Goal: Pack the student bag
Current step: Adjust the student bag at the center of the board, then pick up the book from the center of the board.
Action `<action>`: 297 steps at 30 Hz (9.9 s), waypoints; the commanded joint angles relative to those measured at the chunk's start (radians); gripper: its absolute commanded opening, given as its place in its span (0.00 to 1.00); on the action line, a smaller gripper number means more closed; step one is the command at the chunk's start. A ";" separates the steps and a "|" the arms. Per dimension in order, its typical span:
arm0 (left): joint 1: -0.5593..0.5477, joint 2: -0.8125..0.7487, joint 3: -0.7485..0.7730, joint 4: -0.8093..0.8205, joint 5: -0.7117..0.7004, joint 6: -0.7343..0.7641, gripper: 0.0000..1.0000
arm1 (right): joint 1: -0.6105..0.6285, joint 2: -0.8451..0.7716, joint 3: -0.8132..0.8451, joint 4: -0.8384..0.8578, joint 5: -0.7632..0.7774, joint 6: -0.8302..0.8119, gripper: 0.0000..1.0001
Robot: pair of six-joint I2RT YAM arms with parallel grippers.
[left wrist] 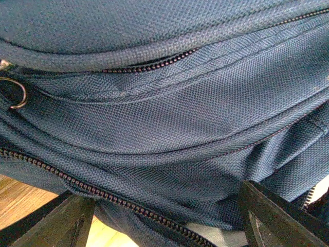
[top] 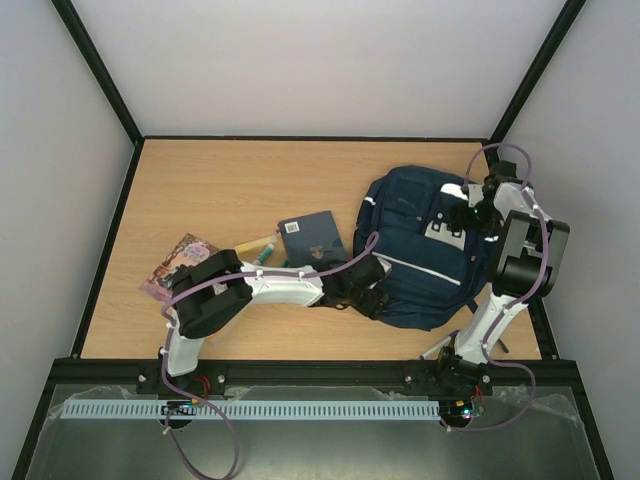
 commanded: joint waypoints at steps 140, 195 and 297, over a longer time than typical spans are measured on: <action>0.622 -0.090 -0.346 0.278 0.260 -0.529 0.90 | 0.707 0.117 -0.155 0.112 -0.290 0.276 0.42; 0.397 -0.514 -0.530 0.088 0.083 -0.617 0.81 | 0.721 0.165 -0.151 0.106 -0.432 0.235 0.38; 0.464 -0.862 -0.471 0.440 0.284 -0.333 0.02 | 0.471 -0.556 -0.204 0.018 -0.689 0.290 0.99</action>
